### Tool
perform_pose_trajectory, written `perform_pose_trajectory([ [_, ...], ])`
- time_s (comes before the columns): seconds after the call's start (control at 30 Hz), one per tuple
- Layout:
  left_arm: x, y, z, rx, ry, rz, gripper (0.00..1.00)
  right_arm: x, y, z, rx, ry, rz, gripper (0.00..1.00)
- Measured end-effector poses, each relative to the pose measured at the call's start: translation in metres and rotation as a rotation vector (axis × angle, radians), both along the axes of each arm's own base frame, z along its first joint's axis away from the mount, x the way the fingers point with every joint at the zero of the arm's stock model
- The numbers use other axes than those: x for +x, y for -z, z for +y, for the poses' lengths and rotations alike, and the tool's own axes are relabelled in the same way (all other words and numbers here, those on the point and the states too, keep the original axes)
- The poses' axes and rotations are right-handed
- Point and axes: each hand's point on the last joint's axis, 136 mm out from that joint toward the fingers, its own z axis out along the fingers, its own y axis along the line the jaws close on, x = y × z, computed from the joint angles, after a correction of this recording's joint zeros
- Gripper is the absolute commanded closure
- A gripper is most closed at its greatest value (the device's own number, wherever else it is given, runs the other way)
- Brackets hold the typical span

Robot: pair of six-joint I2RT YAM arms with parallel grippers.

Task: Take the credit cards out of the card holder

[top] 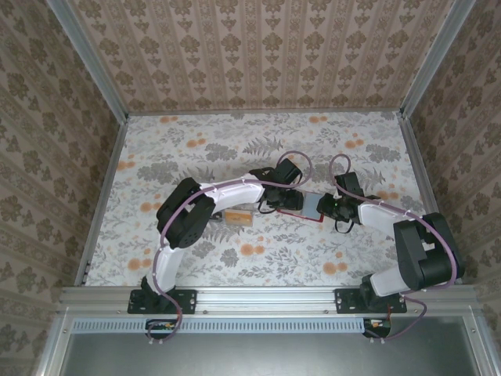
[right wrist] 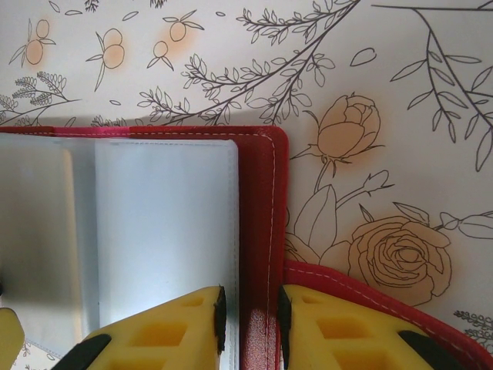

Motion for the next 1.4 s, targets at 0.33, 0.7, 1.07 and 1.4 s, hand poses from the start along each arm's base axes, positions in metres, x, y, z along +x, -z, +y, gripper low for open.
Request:
perform_pose_trajectory([
  [0.33, 0.000, 0.000, 0.000, 0.002, -0.002, -0.002, 0.44, 0.000, 0.000, 0.000, 0.000, -0.001, 0.000, 0.72],
  [0.7, -0.010, -0.011, -0.025, -0.139, 0.049, 0.057, 0.41, 0.001, 0.001, 0.001, 0.006, -0.004, -0.001, 0.73],
  [1.07, -0.011, -0.015, -0.032, -0.184, 0.063, 0.064, 0.37, 0.002, 0.000, 0.002, 0.013, -0.006, -0.007, 0.73],
  [1.4, 0.015, -0.005, -0.001, -0.091, -0.010, 0.022, 0.35, 0.002, 0.000, 0.003, 0.017, -0.008, -0.007, 0.73],
])
